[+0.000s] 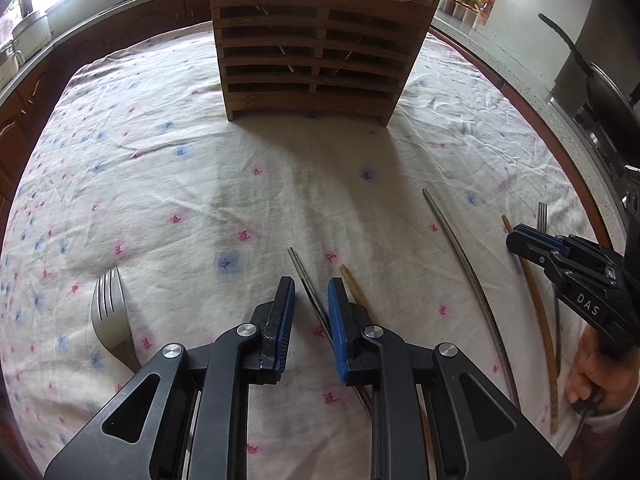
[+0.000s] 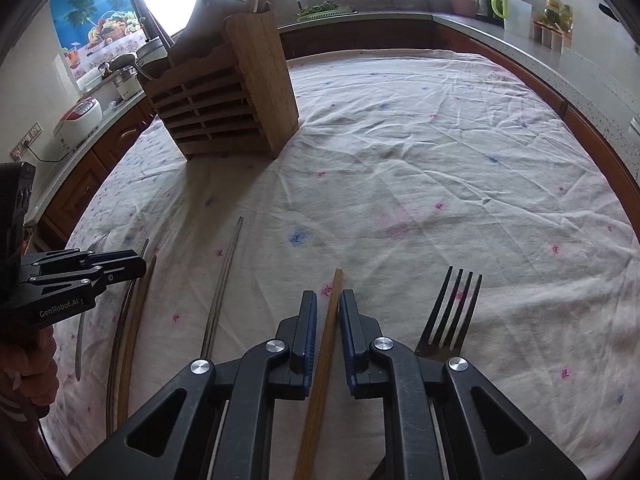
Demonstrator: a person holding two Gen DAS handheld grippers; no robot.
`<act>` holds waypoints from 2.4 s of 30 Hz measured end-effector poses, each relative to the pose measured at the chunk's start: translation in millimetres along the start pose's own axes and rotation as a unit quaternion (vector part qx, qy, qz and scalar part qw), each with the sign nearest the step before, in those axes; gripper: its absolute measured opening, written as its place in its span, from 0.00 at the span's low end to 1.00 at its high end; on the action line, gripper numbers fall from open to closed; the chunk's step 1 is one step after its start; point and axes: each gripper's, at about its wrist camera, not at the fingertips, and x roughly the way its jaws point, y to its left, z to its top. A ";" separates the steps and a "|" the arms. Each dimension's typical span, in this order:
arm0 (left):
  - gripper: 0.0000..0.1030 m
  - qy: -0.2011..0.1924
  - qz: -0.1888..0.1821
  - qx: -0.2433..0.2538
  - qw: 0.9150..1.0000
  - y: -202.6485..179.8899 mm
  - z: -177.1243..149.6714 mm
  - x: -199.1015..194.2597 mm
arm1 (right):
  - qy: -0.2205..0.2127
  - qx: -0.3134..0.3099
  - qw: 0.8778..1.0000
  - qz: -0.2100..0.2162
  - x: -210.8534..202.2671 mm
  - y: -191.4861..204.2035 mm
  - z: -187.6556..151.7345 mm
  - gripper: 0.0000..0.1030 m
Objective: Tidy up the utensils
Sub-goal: 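Grasp a thin metal chopstick with the left gripper while the right grasps a wooden chopstick, then lift both held chopsticks upright and carry them over the wooden holder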
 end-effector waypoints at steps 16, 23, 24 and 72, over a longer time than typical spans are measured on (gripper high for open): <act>0.04 -0.037 0.007 0.014 0.999 -3.3 -15.7 -21.1 | -0.024 0.003 0.999 0.022 -20.7 14.7 -1.2 0.05; 0.04 -0.089 -0.017 -0.014 0.996 9.1 -25.9 -72.1 | -0.059 -0.004 0.997 0.040 -56.4 29.1 3.7 0.05; 0.04 -0.097 -0.020 -0.016 0.995 10.3 -27.2 -79.7 | -0.064 -0.004 0.997 0.043 -61.5 31.3 4.5 0.05; 0.03 -0.263 -0.052 -0.073 0.961 52.9 -10.9 -212.2 | -0.233 -0.023 0.969 0.080 -179.7 64.5 66.6 0.05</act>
